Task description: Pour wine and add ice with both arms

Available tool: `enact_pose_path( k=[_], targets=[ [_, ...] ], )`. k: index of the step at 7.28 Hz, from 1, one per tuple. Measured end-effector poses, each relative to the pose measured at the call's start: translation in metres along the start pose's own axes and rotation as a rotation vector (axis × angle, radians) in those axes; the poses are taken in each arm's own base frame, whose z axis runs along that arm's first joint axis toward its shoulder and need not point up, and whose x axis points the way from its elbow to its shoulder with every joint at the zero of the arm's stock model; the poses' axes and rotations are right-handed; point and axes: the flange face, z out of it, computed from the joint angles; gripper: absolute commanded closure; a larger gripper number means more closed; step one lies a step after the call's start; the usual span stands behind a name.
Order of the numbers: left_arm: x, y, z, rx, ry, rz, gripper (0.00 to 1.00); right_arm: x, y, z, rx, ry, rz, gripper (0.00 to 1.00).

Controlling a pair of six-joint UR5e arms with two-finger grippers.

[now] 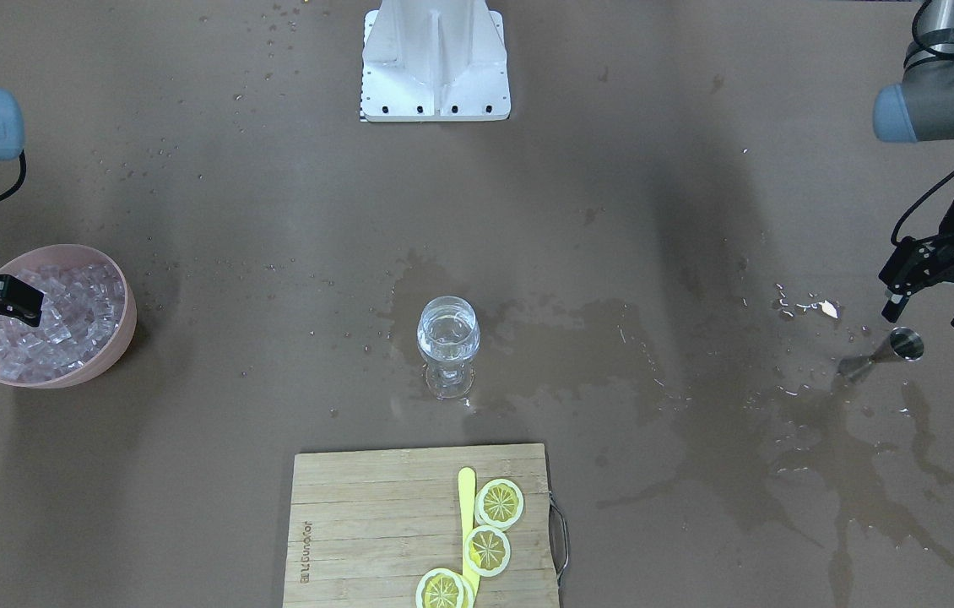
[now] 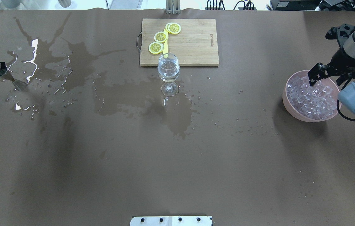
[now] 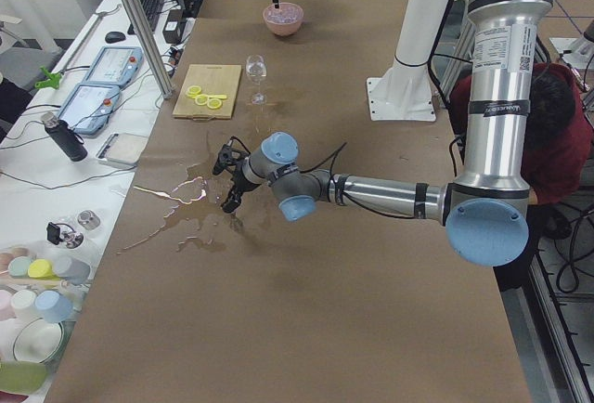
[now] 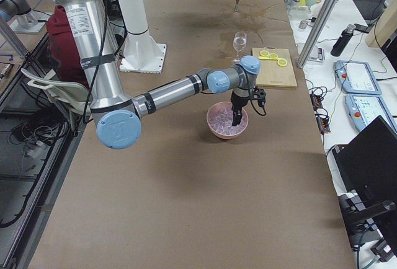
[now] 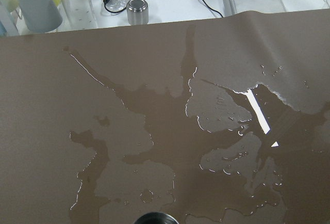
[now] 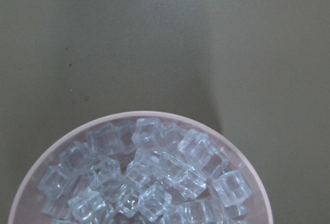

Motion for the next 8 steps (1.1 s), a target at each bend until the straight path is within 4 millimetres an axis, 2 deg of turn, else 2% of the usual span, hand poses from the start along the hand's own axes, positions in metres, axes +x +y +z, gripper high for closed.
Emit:
enact_pose_path(
  k=[2, 5, 8],
  targets=[
    [-0.008, 0.007, 0.008, 0.0, -0.017, -0.004, 0.02, -0.005, 0.004, 0.013, -0.023, 0.007, 0.004, 0.06],
    [-0.029, 0.03, 0.027, 0.033, 0.005, 0.004, 0.02, -0.011, 0.013, 0.032, -0.059, 0.014, 0.025, 0.08],
    [-0.024, 0.031, 0.031, 0.043, 0.025, -0.024, 0.02, -0.015, 0.016, 0.046, -0.082, 0.026, 0.026, 0.11]
  ],
)
